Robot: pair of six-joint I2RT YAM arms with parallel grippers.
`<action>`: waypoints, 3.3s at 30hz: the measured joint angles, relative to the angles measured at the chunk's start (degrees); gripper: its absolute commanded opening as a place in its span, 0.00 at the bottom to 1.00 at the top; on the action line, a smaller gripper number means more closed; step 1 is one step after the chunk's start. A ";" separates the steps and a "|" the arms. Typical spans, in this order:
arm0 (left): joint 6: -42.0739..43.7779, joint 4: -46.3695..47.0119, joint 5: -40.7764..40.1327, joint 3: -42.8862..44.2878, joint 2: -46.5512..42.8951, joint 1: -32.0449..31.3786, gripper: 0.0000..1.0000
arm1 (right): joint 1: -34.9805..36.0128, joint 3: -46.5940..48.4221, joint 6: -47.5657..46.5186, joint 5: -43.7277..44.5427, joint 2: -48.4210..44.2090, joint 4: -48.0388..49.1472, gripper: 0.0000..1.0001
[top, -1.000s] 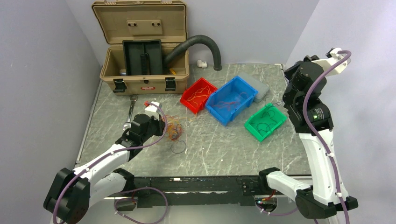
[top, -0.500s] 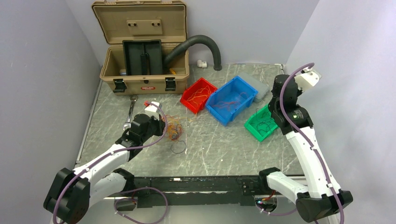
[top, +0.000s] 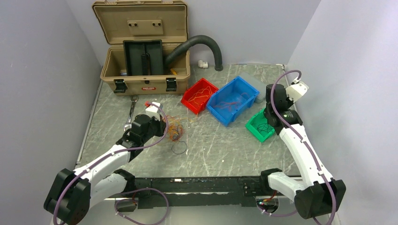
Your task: Untangle the cables
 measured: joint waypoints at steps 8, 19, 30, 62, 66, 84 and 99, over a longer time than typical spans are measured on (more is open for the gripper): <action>0.00 0.02 0.00 0.00 0.00 0.00 0.00 | -0.87 10.03 -3.08 -6.54 -0.63 0.13 0.00; 0.00 0.02 0.00 0.00 0.04 0.00 0.00 | -0.90 31.80 -7.04 -8.66 -1.81 -0.02 0.00; 0.00 0.02 0.00 0.00 0.04 0.00 0.00 | -0.90 30.51 -7.89 -6.73 -4.24 -0.68 0.00; 0.26 0.46 0.00 0.00 0.37 0.00 0.00 | -0.96 4.44 -3.72 -2.69 -3.30 -0.39 0.00; 0.33 0.46 0.00 0.00 0.33 0.00 0.00 | -1.81 0.59 -2.05 -4.09 0.20 -0.13 0.00; 0.42 0.46 0.00 0.00 -0.15 0.00 0.00 | -8.35 -10.16 0.00 -30.29 8.39 1.90 0.00; 0.42 0.46 0.02 0.00 -0.20 0.00 0.00 | -12.48 -8.90 2.01 -23.02 16.83 3.21 0.12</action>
